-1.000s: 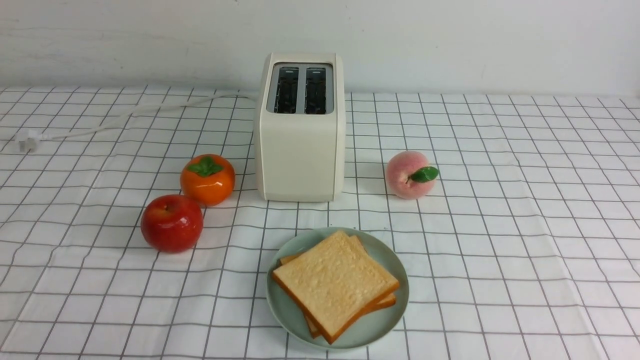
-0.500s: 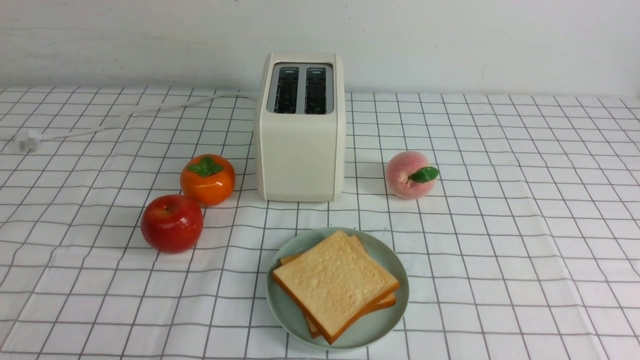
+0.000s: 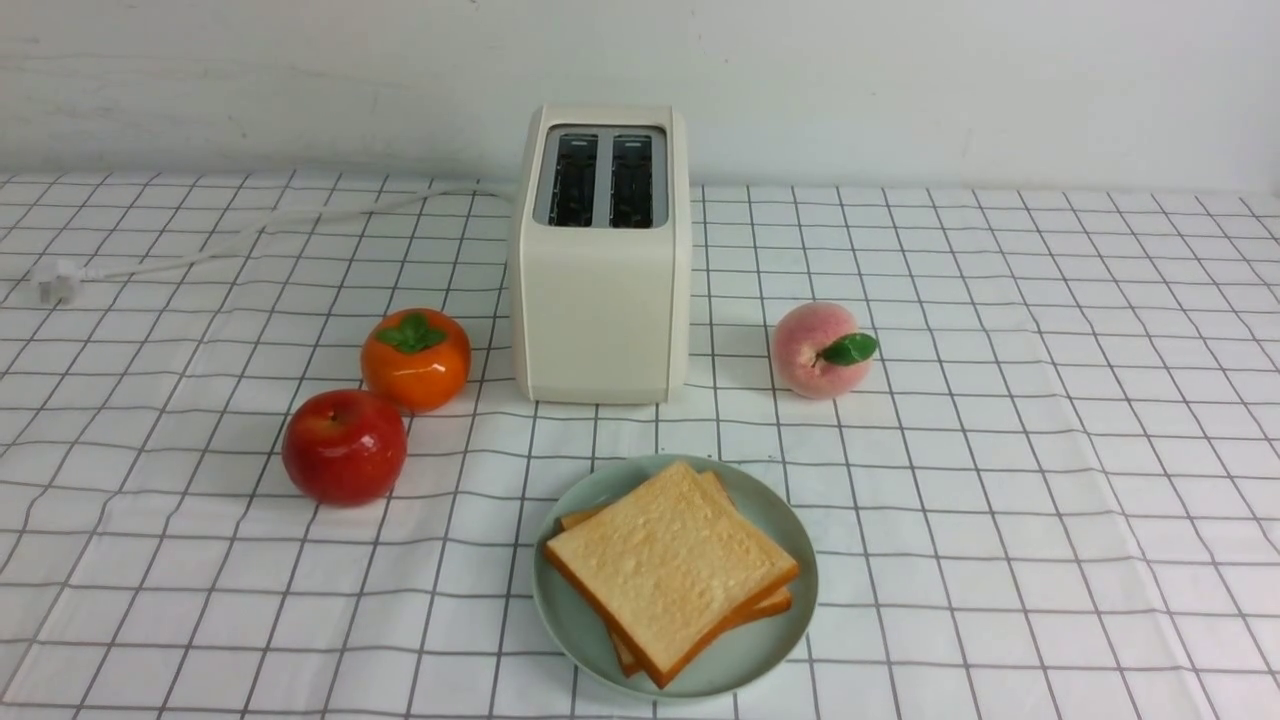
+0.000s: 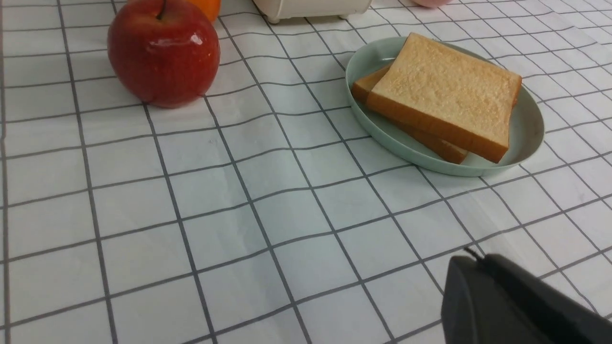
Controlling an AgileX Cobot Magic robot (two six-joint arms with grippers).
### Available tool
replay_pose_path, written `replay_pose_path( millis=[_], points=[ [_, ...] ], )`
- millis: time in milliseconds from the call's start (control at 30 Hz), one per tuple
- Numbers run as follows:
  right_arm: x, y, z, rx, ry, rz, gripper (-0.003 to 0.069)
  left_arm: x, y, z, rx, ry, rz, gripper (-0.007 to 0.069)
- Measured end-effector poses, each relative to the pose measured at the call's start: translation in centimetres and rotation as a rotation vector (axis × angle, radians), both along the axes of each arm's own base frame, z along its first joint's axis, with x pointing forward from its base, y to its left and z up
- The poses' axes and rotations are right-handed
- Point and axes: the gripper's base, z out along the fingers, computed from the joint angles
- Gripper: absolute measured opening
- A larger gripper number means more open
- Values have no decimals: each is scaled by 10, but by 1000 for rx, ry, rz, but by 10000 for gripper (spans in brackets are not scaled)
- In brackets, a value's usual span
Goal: Take toasted bread from bread machine on white checkered table place on plate.
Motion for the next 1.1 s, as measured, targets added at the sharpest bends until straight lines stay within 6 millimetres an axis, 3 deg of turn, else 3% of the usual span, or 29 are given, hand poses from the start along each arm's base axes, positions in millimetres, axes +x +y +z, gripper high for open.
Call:
replay_pose_path(
  millis=[733,967,1067,1100],
  points=[
    [0,0,0,1,-1,0,-1,1,1,1,20,-23,9,-13],
    [0,0,0,1,-1,0,3,0,22,20,-48,-263,321,-13],
    [0,0,0,1,-1,0,6,-3,28,18,-47,-320,431,-13],
    [0,0,0,1,-1,0,8,-3,31,9,-41,-318,487,-13]
  ],
)
